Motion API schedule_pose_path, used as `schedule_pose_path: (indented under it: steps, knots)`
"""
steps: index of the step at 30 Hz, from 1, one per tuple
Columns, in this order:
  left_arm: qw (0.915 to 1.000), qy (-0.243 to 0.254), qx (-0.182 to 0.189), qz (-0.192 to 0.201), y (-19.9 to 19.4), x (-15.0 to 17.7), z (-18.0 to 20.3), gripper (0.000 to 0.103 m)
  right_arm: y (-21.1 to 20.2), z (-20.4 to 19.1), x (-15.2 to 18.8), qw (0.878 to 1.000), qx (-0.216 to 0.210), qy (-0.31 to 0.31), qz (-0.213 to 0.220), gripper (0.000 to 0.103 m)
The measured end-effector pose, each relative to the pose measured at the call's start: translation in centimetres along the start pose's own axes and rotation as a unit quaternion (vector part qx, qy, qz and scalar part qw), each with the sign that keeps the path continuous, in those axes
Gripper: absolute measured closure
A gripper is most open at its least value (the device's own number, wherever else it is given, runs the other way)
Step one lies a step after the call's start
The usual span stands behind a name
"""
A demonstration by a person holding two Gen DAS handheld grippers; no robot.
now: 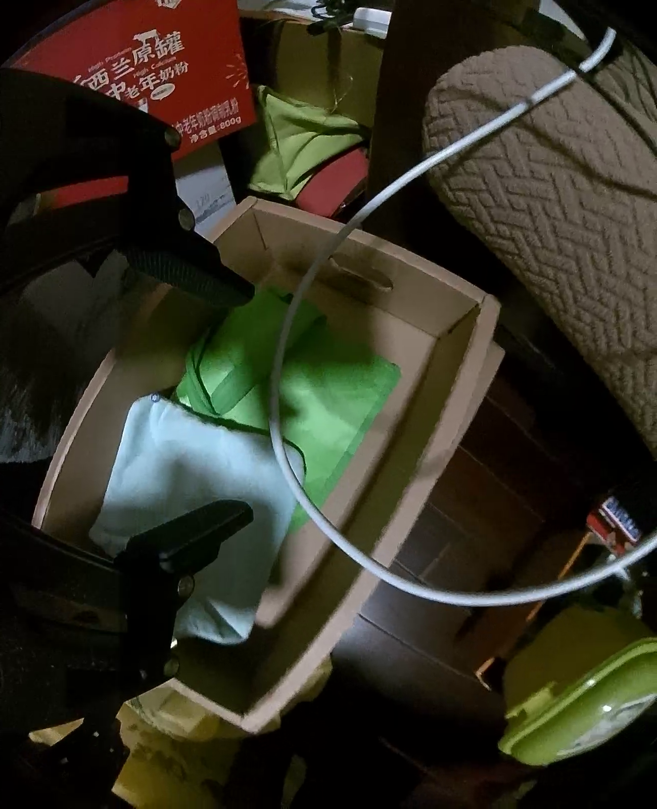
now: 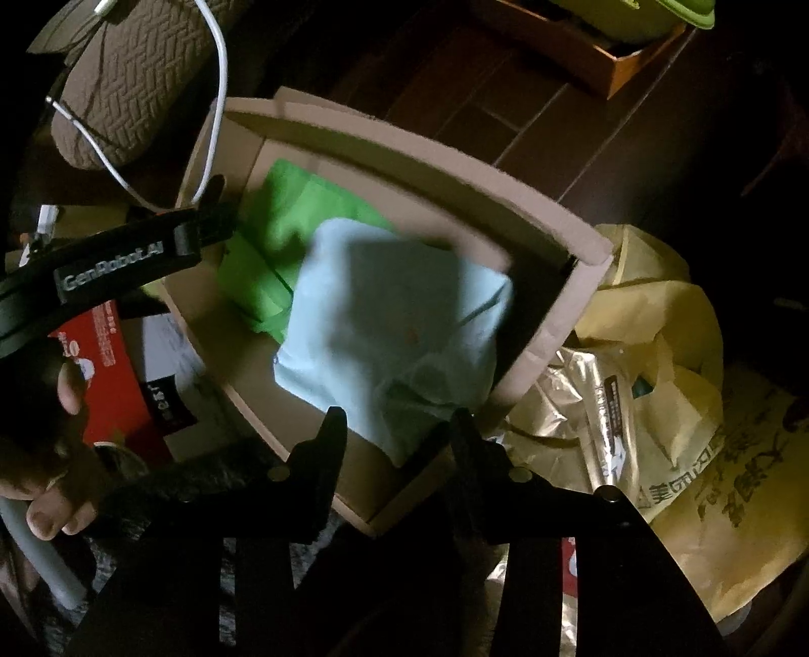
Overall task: Organize objects
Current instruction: 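Lower the towel into the box beside the green bag with both grippers, then open both grippers and lift them away from the towel in the box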
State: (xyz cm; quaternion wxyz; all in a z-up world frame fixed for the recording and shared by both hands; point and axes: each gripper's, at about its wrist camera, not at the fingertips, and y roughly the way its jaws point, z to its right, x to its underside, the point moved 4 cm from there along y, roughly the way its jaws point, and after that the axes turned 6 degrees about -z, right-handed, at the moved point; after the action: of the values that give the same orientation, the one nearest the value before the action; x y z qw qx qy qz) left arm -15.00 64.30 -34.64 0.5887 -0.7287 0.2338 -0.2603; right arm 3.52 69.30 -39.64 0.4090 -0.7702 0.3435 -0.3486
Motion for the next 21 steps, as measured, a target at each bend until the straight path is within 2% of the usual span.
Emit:
schedule_pose_path:
  steps: [8,11,16,21]
  knots:
    - [0.9979,-0.022,0.043,0.044,-3.7,0.4,-1.4,0.026,-2.3,0.0,-0.6,1.0,0.002,0.006,0.017,0.059]
    - [0.9969,-0.032,0.067,0.028,-3.7,0.9,-1.9,0.026,-3.9,-0.6,-0.5,0.999,0.011,-0.002,0.032,0.059]
    - [0.9902,-0.041,0.133,-0.015,-4.6,2.7,-2.0,0.026,-5.9,-2.0,0.0,0.998,0.02,-0.031,0.047,0.059]
    - [0.9879,-0.024,0.152,-0.015,-7.4,5.1,-1.8,0.026,-7.6,-3.7,0.7,0.995,0.051,-0.06,0.053,0.06]
